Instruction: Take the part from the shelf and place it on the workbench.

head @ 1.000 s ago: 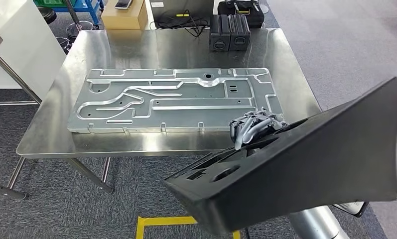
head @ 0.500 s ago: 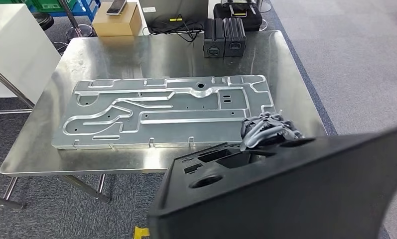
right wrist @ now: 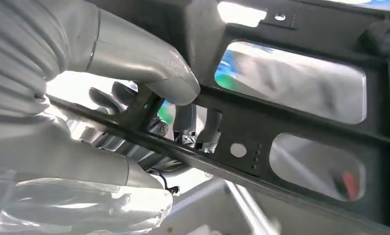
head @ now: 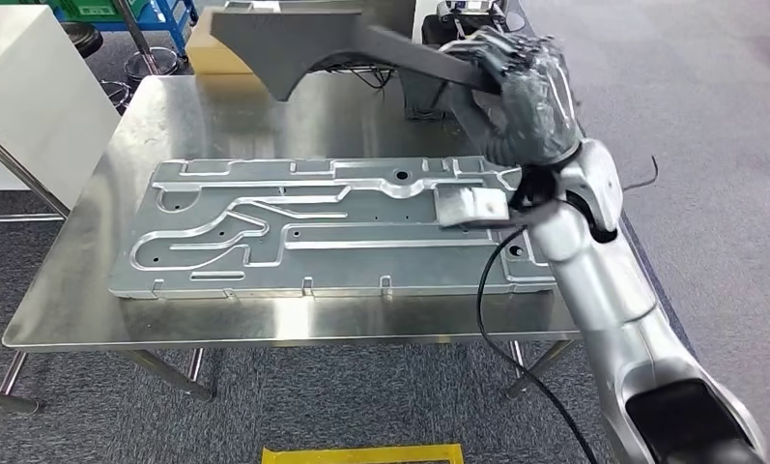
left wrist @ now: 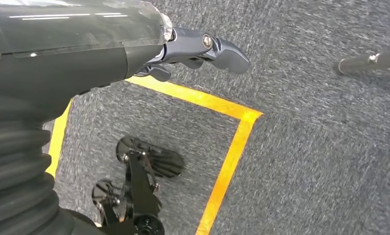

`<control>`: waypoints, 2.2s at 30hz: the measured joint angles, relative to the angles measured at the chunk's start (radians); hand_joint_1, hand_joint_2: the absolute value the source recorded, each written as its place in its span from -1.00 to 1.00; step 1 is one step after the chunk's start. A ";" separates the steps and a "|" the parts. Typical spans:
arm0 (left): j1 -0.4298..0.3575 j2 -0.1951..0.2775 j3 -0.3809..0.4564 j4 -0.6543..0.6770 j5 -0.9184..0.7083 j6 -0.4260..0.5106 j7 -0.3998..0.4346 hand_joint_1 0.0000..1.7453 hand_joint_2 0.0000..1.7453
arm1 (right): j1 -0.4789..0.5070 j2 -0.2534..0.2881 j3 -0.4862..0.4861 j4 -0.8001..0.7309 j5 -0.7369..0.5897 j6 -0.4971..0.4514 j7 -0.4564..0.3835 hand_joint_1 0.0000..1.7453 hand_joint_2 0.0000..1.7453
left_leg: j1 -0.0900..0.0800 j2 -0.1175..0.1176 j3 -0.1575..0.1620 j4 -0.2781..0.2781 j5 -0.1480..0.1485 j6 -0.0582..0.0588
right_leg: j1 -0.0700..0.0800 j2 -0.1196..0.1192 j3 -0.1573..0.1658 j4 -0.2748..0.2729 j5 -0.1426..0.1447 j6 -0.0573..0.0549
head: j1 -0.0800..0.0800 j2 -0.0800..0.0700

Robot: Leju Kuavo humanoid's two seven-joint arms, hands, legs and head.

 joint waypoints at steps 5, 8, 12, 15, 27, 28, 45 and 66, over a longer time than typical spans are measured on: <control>-0.002 -0.002 -0.007 0.000 -0.004 -0.002 -0.018 -1.00 1.00 | -0.141 0.051 0.079 0.293 0.221 0.004 0.107 1.00 1.00 | 0.005 -0.005 -0.004 0.029 -0.023 -0.023 | -0.004 0.002 0.089 -0.246 0.141 0.000 | 0.000 0.000; -0.001 -0.002 -0.008 0.000 -0.004 -0.001 -0.021 -1.00 1.00 | -0.176 0.072 0.105 0.381 0.229 0.003 0.108 1.00 1.00 | 0.005 -0.007 -0.012 0.034 -0.027 -0.036 | 0.000 0.002 0.089 -0.257 0.134 -0.018 | 0.000 0.000; -0.001 -0.004 -0.008 0.000 -0.005 0.000 -0.022 -1.00 1.00 | -0.205 0.089 0.122 0.431 0.230 0.004 0.109 1.00 1.00 | 0.008 0.000 -0.080 0.179 -0.095 -0.052 | 0.001 -0.002 0.102 -0.264 0.130 -0.040 | 0.000 0.000; 0.001 -0.004 -0.009 0.000 -0.007 0.001 -0.022 -1.00 1.00 | -0.224 0.100 0.141 0.471 0.242 0.019 0.113 1.00 1.00 | 0.009 0.001 -0.159 0.308 -0.115 -0.053 | 0.007 -0.003 0.111 -0.264 0.123 -0.047 | 0.000 0.000; -0.002 -0.009 -0.010 0.000 -0.013 -0.010 -0.058 -1.00 1.00 | -0.239 0.287 0.318 0.943 0.412 0.154 0.181 -1.00 -1.00 | 0.006 0.000 -0.031 0.005 0.022 -0.007 | 0.012 0.001 0.068 -0.144 0.040 -0.013 | 0.000 0.000; -0.002 -0.009 -0.010 0.000 -0.014 -0.010 -0.058 -1.00 1.00 | -0.238 0.294 0.324 0.965 0.410 0.154 0.181 -1.00 -1.00 | 0.006 0.000 -0.030 0.005 0.021 -0.005 | 0.011 0.001 0.030 -0.075 0.011 -0.011 | 0.000 0.000; 0.000 -0.012 -0.030 0.000 -0.049 -0.016 -0.057 -1.00 -1.00 | -0.226 0.320 0.333 1.082 0.338 0.150 0.193 -1.00 -1.00 | 0.016 0.001 -0.148 0.309 -0.139 -0.067 | 0.005 -0.002 0.104 -0.278 0.146 -0.046 | 0.000 0.000; -0.008 -0.012 -0.056 0.000 -0.031 0.003 -0.028 -1.00 -1.00 | -0.172 0.203 -0.189 0.581 -0.990 0.681 -0.170 -1.00 -1.00 | 0.006 -0.009 -0.005 0.030 -0.022 -0.016 | 0.010 -0.002 0.081 -0.250 0.150 -0.015 | 0.000 0.000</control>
